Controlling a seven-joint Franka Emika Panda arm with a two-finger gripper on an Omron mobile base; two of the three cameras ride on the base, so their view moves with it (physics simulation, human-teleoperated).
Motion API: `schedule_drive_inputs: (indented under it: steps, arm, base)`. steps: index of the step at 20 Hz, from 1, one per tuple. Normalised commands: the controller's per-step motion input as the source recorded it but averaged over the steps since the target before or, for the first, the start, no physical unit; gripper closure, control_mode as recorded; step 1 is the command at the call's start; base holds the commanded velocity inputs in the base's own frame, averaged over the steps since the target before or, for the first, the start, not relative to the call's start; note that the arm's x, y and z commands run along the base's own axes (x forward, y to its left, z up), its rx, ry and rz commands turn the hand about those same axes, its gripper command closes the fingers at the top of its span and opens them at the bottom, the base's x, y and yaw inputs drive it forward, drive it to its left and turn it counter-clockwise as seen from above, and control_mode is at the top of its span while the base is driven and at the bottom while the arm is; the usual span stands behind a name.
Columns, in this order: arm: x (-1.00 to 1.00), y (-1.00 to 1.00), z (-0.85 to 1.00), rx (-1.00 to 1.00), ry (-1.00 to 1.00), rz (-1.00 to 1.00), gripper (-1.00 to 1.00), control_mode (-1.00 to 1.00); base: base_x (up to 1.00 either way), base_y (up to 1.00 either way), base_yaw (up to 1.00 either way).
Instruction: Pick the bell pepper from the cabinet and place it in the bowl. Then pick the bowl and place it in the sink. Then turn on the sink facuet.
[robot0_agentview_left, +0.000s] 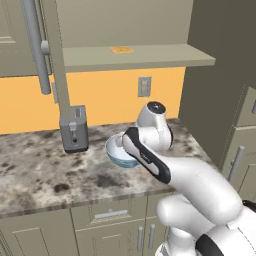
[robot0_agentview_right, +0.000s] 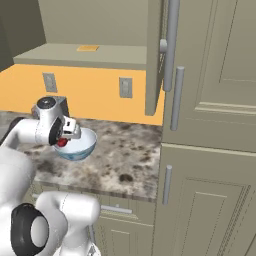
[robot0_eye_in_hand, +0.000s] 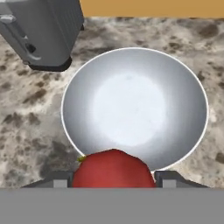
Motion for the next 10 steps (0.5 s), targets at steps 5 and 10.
schedule_drive_inputs:
  steps: [5, 10]
  arm:
    - [0.49, -0.01, -0.40, 0.00, 0.15, 0.00, 1.00, -1.00]
    - [0.24, 0.00, -0.25, 0.00, 0.06, 0.00, 1.00, -1.00]
  base:
    - [0.00, 0.00, 0.00]
    - [0.00, 0.00, 0.00]
